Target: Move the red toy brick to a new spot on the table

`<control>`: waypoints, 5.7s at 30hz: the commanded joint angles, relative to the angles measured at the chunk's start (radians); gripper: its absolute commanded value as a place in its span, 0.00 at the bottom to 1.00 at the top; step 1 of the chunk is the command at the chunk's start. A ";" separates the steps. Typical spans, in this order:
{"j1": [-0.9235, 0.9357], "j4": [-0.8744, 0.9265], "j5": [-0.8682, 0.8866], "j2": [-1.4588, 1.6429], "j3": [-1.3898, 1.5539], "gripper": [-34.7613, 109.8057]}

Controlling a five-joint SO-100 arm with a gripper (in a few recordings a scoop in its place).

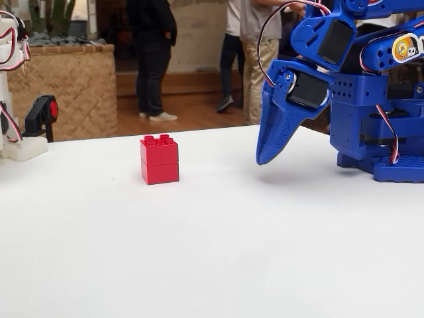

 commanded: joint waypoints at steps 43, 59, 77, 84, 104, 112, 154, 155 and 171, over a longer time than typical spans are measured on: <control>0.270 -0.753 -0.163 -0.954 -0.403 0.29; 0.017 -0.526 0.087 -1.029 -0.790 0.25; -0.140 -0.383 0.442 -1.525 -1.465 0.24; -0.146 -0.400 0.468 -1.657 -1.595 0.24; -0.080 -0.322 0.528 -1.735 -1.700 0.40; -0.086 -0.247 0.627 -1.606 -1.675 0.43; 0.104 0.265 -0.258 0.495 0.322 0.24; 0.109 0.265 -0.272 0.503 0.322 0.24; -0.012 0.267 -0.199 0.517 0.322 0.24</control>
